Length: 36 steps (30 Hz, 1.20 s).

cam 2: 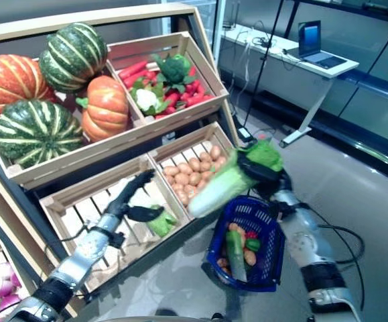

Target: Put vegetables into the basket

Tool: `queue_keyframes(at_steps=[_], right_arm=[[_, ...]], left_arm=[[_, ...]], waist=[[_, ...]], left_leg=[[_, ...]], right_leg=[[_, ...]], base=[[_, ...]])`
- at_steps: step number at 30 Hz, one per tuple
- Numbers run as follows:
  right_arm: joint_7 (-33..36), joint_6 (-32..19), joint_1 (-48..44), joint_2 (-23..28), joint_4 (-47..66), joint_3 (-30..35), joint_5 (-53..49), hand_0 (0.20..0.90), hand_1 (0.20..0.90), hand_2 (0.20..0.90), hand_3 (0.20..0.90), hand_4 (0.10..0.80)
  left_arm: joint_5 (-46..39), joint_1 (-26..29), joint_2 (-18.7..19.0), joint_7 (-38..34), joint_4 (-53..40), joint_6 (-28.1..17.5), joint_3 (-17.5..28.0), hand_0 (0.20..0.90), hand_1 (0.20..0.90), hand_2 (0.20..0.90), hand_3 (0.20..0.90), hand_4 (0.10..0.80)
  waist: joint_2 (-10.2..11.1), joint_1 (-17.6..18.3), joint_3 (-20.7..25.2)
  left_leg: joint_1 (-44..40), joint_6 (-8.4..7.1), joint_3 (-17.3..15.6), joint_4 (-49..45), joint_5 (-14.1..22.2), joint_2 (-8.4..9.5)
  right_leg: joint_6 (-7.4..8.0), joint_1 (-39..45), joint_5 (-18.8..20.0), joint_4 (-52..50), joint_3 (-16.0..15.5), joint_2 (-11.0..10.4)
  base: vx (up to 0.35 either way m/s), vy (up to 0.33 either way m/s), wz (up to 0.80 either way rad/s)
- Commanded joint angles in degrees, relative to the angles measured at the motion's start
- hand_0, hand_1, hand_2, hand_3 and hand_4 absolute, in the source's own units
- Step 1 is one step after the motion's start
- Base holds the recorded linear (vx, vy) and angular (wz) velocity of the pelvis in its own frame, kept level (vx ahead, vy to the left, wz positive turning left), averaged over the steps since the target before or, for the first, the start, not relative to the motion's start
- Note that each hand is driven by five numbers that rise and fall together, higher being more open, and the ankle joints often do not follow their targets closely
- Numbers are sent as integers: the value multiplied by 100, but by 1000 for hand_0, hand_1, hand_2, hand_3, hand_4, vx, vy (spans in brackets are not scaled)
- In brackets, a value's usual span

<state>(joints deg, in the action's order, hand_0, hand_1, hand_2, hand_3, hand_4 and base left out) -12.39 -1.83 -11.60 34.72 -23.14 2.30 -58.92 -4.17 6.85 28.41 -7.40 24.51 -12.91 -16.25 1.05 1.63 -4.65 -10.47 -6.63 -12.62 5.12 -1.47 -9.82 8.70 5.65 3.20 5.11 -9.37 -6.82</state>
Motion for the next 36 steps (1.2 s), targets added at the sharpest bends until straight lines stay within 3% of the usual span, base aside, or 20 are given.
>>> queue_keyframes(at_steps=[1,2,3,5,8,11,16,19,22,26,27,32,36], right_arm=[[311,-1147,-490,351,197,704,-205,300,300,300,300,400],[311,-1147,-490,351,197,704,-205,300,300,300,300,400],[324,-1218,-465,295,133,778,-139,300,300,300,300,400],[309,-1230,-522,261,3,747,-83,300,300,300,300,400],[385,-1277,-659,259,-165,596,21,300,300,300,300,400],[644,-1270,-735,323,-393,340,526,300,300,300,300,400],[969,-1211,-606,455,-526,166,1291,300,300,300,300,400],[1363,-1162,-460,612,-937,-6,2061,300,300,300,300,400],[1617,-1175,-552,677,-1327,-168,2347,300,300,300,300,400],[1939,-1346,-1181,712,-2064,-495,2200,300,300,300,300,400],[2091,-1459,-1555,738,-2311,-606,2146,300,300,300,300,400],[2322,-1460,-2559,743,-2934,-956,2199,300,300,300,300,400],[2380,-1173,-3215,777,-3382,-1146,2034,300,300,300,300,400]], left_arm=[[-1428,413,289,1383,-65,-123,18,900,900,900,900,800],[-1428,413,289,1383,-65,-123,18,900,900,900,900,800],[-2454,247,115,2674,-189,330,-34,900,900,900,900,800],[-3055,94,-7,3592,-241,616,-165,900,900,900,900,800],[-3387,19,-10,3895,-247,575,-318,900,900,900,900,800],[-3249,97,25,3274,117,360,-159,900,900,900,900,800],[-1710,227,175,1237,456,-36,55,900,900,900,900,800],[-1135,339,262,61,470,84,297,900,900,900,900,800],[-861,441,274,-392,392,153,359,900,900,900,900,800],[-446,980,402,-1212,378,-138,284,900,900,900,900,800],[-300,1311,490,-1572,338,-308,221,900,900,900,900,800],[-231,2086,537,-2223,400,-601,-57,900,900,900,900,800],[-256,2404,539,-2281,339,-707,-265,900,900,900,900,800]], waist=[[133,28,131],[133,28,131],[102,24,126],[62,34,113],[36,46,98],[44,24,70],[83,-25,23],[143,-115,-64],[177,-200,-196],[220,-362,-658],[205,-402,-994],[20,-421,-1685],[-138,-409,-1981]], left_leg=[[156,47,124,-12,196,45],[156,47,124,-12,196,45],[155,60,103,-12,201,45],[136,68,62,-12,200,41],[107,79,16,-12,202,46],[64,92,-16,-15,201,58],[75,92,30,-33,185,67],[139,87,73,-103,178,66],[285,79,134,-227,179,57],[959,75,357,-837,261,50],[1369,68,455,-1268,319,53],[2443,9,729,-2512,562,36],[3270,145,711,-3604,1000,51]], right_leg=[[59,262,-68,-14,-144,-287],[59,262,-68,-14,-144,-287],[62,252,-64,-16,-150,-293],[64,245,-54,-24,-142,-301],[69,247,-46,-33,-110,-303],[65,283,-62,-47,-101,-306],[70,299,-78,-65,-127,-308],[61,280,-88,-101,-172,-329],[46,184,-100,-194,-202,-349],[-8,-263,-186,-615,-261,-412],[-53,-558,-236,-909,-286,-463],[-205,-1461,-477,-1947,-254,-645],[-338,-2410,-897,-3323,-188,-880]], base=[[17,-1,-12],[13,8,-6],[0,0,0],[19,26,-4],[26,16,-6],[38,-9,-13],[28,-36,-3],[28,-88,2],[-63,-106,2],[-261,-176,13],[-390,-94,22],[-285,-6,13],[-165,92,4]])
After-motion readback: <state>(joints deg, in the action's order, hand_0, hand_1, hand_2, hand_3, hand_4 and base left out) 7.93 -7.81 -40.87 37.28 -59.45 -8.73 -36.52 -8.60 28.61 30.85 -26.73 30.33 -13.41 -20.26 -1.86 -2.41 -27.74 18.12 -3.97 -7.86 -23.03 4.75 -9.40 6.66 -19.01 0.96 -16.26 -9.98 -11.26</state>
